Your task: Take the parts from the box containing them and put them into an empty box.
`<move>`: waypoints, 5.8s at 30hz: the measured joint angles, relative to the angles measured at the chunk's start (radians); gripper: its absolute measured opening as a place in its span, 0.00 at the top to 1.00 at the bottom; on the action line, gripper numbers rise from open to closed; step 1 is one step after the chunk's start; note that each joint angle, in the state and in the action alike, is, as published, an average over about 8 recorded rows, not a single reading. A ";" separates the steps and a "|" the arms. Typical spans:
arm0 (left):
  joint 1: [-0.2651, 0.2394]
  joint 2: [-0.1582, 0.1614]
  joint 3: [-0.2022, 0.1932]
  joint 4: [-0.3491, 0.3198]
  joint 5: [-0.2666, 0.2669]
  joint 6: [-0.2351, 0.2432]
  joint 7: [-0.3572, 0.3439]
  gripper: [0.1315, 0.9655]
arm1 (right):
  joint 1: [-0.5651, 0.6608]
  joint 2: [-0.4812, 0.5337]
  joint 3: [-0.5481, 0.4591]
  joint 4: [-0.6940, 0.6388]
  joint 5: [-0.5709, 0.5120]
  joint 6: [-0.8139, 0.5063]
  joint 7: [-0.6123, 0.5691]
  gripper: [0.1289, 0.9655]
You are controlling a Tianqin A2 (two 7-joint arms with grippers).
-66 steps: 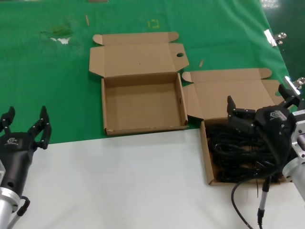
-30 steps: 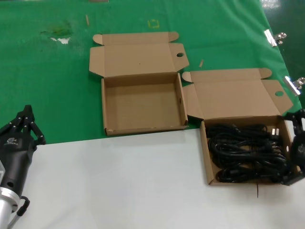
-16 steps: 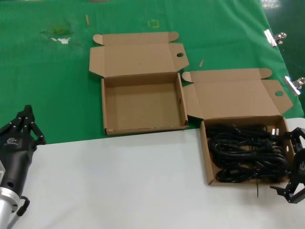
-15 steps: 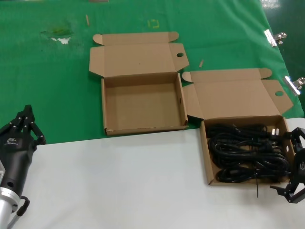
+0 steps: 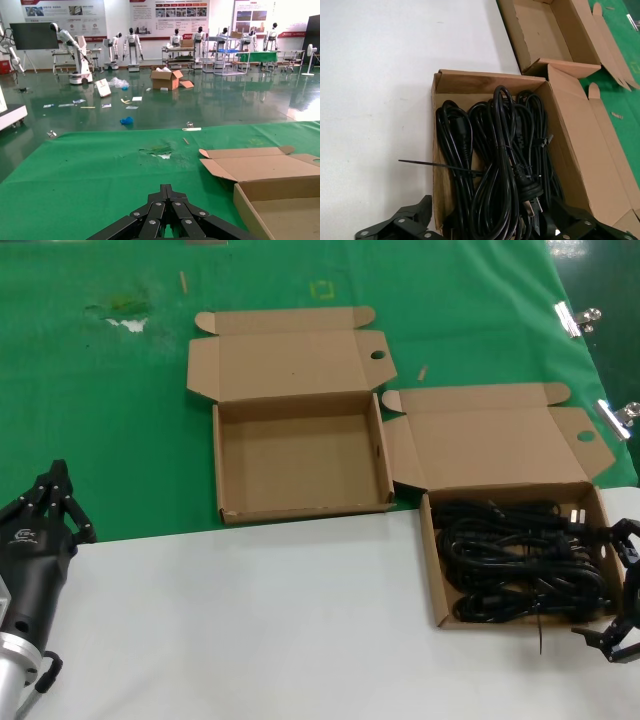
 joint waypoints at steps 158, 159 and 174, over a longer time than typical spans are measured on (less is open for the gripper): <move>0.000 0.000 0.000 0.000 0.000 0.000 0.000 0.99 | 0.523 -0.717 -0.171 -0.432 -0.293 0.219 -0.013 0.43; 0.000 0.000 0.000 0.000 0.000 0.000 0.000 0.99 | 0.516 -0.710 -0.167 -0.418 -0.298 0.220 -0.002 0.40; 0.000 0.000 0.000 0.000 0.000 0.000 0.000 0.99 | 0.438 -0.650 -0.113 -0.276 -0.307 0.231 0.078 0.10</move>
